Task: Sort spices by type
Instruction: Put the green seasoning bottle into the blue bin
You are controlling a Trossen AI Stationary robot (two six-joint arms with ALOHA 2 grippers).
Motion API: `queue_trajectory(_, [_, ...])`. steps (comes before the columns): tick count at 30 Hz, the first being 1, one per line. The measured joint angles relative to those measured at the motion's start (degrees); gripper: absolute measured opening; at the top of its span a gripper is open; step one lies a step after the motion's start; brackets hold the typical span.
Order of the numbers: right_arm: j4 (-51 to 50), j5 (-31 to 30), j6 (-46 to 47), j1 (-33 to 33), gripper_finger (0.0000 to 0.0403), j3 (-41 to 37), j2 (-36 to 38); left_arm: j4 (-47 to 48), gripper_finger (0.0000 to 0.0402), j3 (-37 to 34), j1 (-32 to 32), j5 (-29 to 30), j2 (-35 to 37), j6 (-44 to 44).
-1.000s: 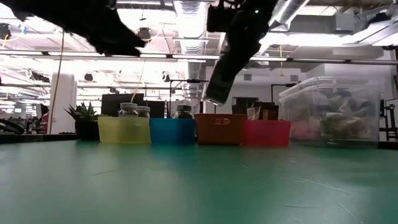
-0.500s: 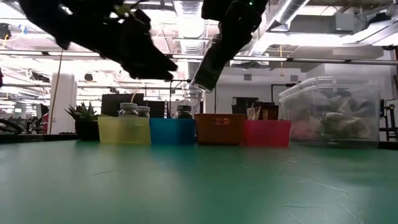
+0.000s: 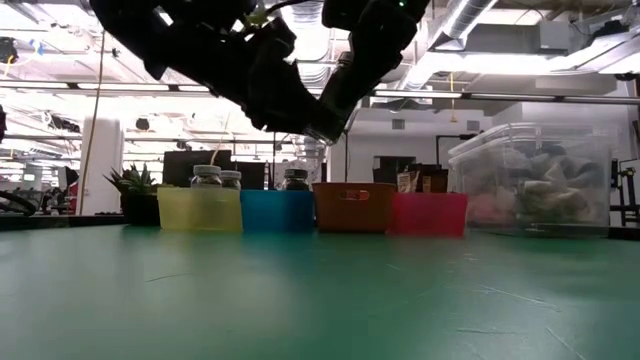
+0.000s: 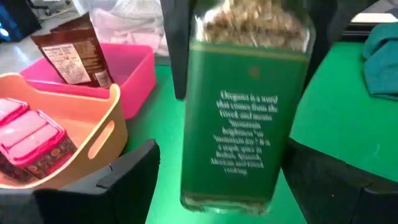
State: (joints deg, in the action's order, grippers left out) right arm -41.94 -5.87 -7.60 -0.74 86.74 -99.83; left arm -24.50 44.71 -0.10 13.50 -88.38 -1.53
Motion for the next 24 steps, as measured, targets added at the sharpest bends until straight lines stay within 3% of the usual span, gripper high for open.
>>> queue_trajectory(5, [-0.1,0.0,0.0,0.8,0.0230,0.0,-0.8,-0.6,0.0301,0.4,0.0,0.1,0.0,1.3])
queue_trajectory(14, [-2.3,-0.1,-1.5,1.7,0.0232,4.1,-6.3,0.1,0.0192,0.2,-0.1,-1.4,-0.5,2.8])
queue_trajectory(19, [-2.7,0.0,-3.5,2.1,0.0259,5.6,-7.0,1.2,0.0192,0.2,-0.1,-1.9,-0.3,2.8])
queue_trajectory(24, [-10.4,0.0,-2.3,1.6,0.0307,9.9,-7.1,-0.3,0.0192,0.3,0.0,-1.9,-0.2,2.3])
